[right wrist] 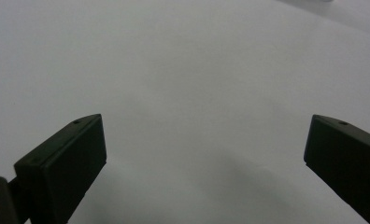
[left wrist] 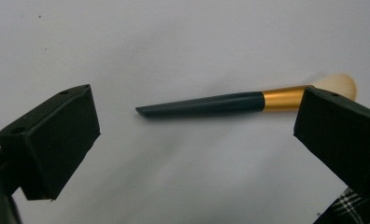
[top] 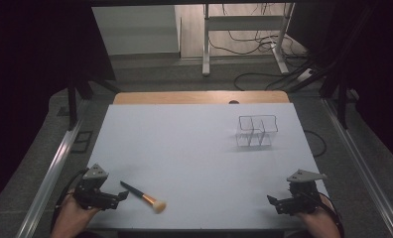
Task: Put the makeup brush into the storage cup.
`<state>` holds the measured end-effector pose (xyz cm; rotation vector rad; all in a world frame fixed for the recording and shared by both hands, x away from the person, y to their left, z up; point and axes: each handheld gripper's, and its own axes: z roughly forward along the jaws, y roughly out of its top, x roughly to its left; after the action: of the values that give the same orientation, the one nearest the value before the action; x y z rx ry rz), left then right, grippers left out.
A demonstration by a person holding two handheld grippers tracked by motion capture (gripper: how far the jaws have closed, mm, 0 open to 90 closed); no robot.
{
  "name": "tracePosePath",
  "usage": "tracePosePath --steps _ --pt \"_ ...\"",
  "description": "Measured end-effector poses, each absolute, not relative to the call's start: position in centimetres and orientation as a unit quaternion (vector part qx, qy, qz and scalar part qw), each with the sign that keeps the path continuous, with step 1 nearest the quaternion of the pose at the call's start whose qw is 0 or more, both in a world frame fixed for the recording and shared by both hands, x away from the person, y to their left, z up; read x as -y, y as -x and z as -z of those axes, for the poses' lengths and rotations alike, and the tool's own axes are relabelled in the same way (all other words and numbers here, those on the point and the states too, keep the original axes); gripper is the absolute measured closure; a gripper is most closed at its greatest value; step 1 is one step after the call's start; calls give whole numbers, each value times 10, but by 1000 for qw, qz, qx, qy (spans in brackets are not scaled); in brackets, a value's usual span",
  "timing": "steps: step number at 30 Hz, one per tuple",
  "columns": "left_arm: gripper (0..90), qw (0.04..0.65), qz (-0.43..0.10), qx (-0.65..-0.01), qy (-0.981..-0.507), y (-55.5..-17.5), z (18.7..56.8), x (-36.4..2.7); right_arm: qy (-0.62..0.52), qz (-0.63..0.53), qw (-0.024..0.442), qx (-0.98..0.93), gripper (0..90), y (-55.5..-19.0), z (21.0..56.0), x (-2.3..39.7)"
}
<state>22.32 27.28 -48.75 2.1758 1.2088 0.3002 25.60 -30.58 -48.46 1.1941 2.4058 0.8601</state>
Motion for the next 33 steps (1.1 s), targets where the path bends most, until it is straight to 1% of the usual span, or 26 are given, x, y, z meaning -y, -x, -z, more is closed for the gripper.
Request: tracePosePath --steps 20,33 --pt "3 264 -98 -409 -868 -240 490 -262 -412 -297 157 -847 0 -256 486 305" --pt "1 238 -89 -373 -892 -248 490 -244 -408 -294 153 -851 0 -256 487 304"
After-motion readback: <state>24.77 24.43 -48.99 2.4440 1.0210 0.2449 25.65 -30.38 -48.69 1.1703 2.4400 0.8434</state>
